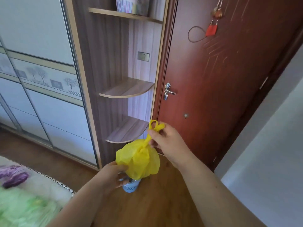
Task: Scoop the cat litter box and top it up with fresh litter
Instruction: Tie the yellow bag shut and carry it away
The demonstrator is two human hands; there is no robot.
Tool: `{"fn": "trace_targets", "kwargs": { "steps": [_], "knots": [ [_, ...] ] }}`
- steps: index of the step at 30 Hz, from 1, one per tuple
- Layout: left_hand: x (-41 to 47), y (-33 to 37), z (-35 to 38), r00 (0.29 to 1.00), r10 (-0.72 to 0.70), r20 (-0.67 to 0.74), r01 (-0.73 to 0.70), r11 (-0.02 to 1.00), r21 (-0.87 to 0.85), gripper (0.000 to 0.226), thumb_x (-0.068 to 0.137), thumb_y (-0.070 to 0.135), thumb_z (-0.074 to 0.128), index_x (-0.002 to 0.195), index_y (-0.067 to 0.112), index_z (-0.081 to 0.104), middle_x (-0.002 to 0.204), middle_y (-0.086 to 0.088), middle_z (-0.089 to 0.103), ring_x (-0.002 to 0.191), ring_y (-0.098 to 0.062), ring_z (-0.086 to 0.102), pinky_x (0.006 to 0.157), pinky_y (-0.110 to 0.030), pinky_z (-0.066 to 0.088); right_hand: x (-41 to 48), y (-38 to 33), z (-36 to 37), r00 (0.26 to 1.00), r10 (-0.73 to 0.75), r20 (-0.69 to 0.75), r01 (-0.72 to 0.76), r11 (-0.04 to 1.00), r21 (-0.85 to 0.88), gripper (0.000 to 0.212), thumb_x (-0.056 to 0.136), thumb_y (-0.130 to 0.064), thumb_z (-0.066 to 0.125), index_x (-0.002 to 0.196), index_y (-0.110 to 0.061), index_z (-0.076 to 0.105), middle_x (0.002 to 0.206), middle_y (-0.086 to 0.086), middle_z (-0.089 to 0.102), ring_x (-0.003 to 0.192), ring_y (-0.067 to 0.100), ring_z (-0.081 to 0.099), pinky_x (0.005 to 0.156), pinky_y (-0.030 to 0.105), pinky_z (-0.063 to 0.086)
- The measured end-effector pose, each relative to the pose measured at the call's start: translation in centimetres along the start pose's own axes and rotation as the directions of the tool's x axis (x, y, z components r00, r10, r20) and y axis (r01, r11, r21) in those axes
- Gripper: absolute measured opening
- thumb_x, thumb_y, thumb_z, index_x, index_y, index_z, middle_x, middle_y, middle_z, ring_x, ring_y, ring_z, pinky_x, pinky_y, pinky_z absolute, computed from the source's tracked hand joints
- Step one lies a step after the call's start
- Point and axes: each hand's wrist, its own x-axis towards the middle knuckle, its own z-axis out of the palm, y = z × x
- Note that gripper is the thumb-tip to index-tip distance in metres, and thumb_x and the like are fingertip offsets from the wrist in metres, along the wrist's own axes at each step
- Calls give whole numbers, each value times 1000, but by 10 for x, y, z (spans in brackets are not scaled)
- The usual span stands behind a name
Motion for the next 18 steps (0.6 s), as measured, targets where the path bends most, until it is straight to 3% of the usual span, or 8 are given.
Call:
{"fn": "trace_targets", "kwargs": {
  "steps": [5, 9, 11, 16, 18],
  "knots": [
    [70, 25, 18, 995, -28, -92, 25, 999, -31, 26, 93, -1, 56, 119, 2, 58, 118, -29, 63, 96, -41, 64, 89, -51, 50, 74, 19, -25, 998, 45, 40, -46, 999, 21, 4, 99, -12, 60, 97, -15, 62, 69, -1, 61, 64, 9, 61, 73, 32, 55],
    [126, 46, 18, 988, -31, -152, 28, 999, -21, 15, 95, -3, 54, 108, 3, 59, 95, -23, 63, 74, -33, 63, 68, -39, 54, 133, 43, -32, 994, 88, 69, -89, 996, 16, 4, 99, -12, 60, 98, -15, 63, 71, -1, 60, 64, 9, 61, 74, 34, 55],
    [156, 55, 13, 987, -55, -154, 52, 998, -27, 17, 94, -2, 54, 109, 5, 59, 97, -21, 63, 73, -30, 64, 59, -35, 55, 164, 59, -30, 991, 120, 68, -120, 993, 8, 4, 98, -13, 61, 99, -17, 63, 73, -2, 61, 64, 9, 62, 75, 35, 56],
    [230, 72, -8, 972, -127, -197, 136, 990, 35, 26, 90, -4, 57, 112, 9, 58, 97, -18, 63, 73, -26, 63, 57, -33, 55, 241, 110, -14, 975, 201, 95, -194, 978, -80, 10, 98, -13, 61, 92, -21, 61, 74, 0, 61, 63, 10, 63, 74, 37, 56],
    [255, 80, -19, 962, -159, -221, 181, 980, 83, 40, 78, -3, 66, 116, 3, 59, 96, -17, 61, 72, -27, 61, 68, -37, 53, 270, 137, -8, 966, 238, 97, -225, 966, -124, 8, 97, -17, 64, 90, -19, 62, 73, 0, 62, 64, 11, 64, 74, 42, 55]
  ]
}}
